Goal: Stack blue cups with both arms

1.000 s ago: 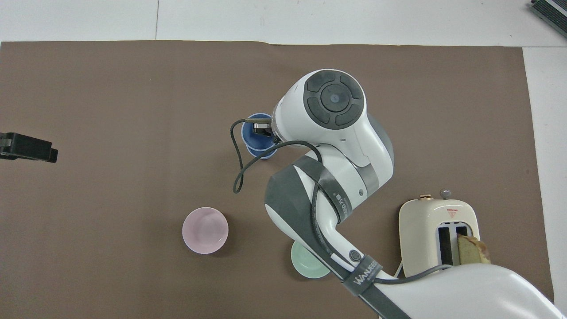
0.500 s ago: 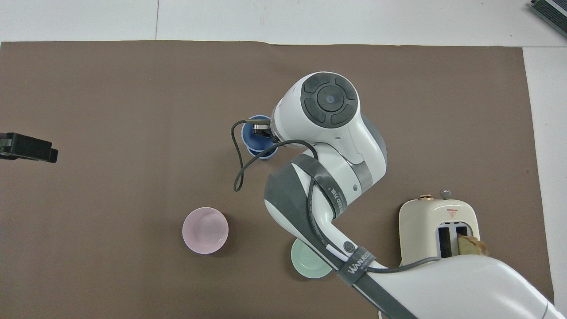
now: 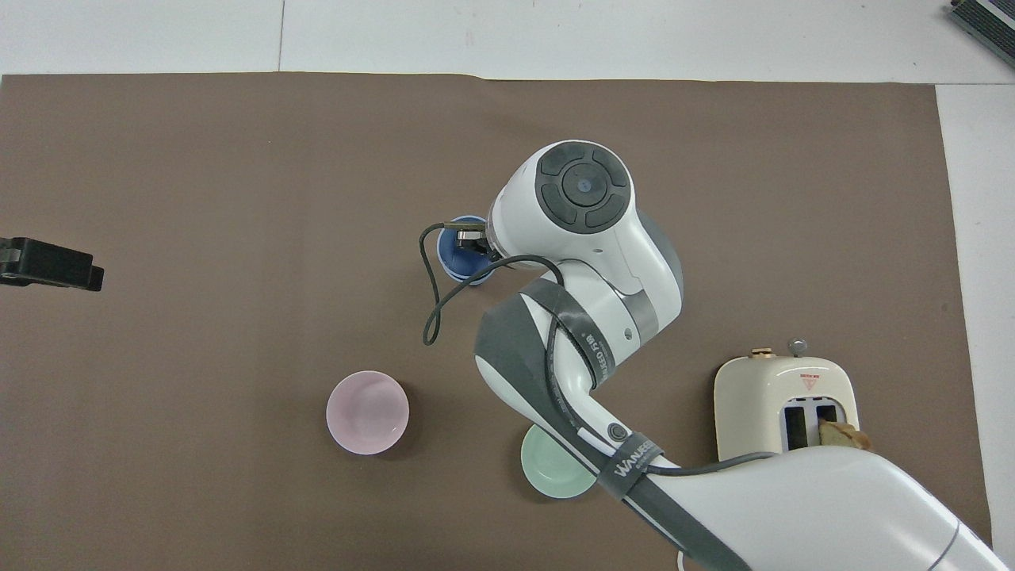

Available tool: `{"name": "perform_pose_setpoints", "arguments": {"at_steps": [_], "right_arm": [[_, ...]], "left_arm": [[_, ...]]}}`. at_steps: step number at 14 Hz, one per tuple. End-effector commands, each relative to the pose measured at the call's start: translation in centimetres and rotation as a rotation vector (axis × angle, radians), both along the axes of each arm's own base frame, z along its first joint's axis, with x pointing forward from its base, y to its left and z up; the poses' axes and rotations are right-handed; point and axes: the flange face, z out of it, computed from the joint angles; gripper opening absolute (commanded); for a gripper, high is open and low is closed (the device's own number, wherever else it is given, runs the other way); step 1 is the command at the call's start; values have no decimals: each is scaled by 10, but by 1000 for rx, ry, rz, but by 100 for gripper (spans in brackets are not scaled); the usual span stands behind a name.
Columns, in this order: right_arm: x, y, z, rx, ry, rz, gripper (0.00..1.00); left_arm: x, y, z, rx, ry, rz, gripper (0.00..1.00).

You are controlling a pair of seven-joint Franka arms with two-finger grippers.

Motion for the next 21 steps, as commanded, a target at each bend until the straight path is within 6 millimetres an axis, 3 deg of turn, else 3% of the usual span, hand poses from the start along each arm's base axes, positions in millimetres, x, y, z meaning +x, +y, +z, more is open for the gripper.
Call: {"name": "perform_pose_setpoints", "arguments": {"at_steps": [1, 3, 5, 6, 9, 13, 16, 19, 21], "right_arm": [[0, -3, -3, 11, -4, 9, 7], [-1, -4, -2, 7, 1, 10, 10], [1, -4, 5, 11, -11, 9, 27], [2, -7, 11, 17, -14, 0, 30], [-2, -25, 49, 10, -45, -21, 67], [-5, -93, 109, -57, -50, -31, 92], [-16, -146, 149, -118, -27, -26, 100], [-25, -208, 185, -113, -10, 17, 100], [-31, -228, 195, -133, 9, 33, 100]], "left_arm": [[-8, 2, 2, -11, 8, -2, 100], [-8, 2, 2, -11, 7, -2, 100], [-8, 2, 2, -11, 7, -2, 100], [-8, 2, 2, -11, 7, -2, 100], [-8, 2, 2, -11, 8, -2, 100], [-8, 2, 2, -11, 7, -2, 100], [-8, 2, 2, -11, 7, -2, 100], [-8, 2, 2, -11, 7, -2, 100], [-8, 2, 2, -11, 8, -2, 100]]}}
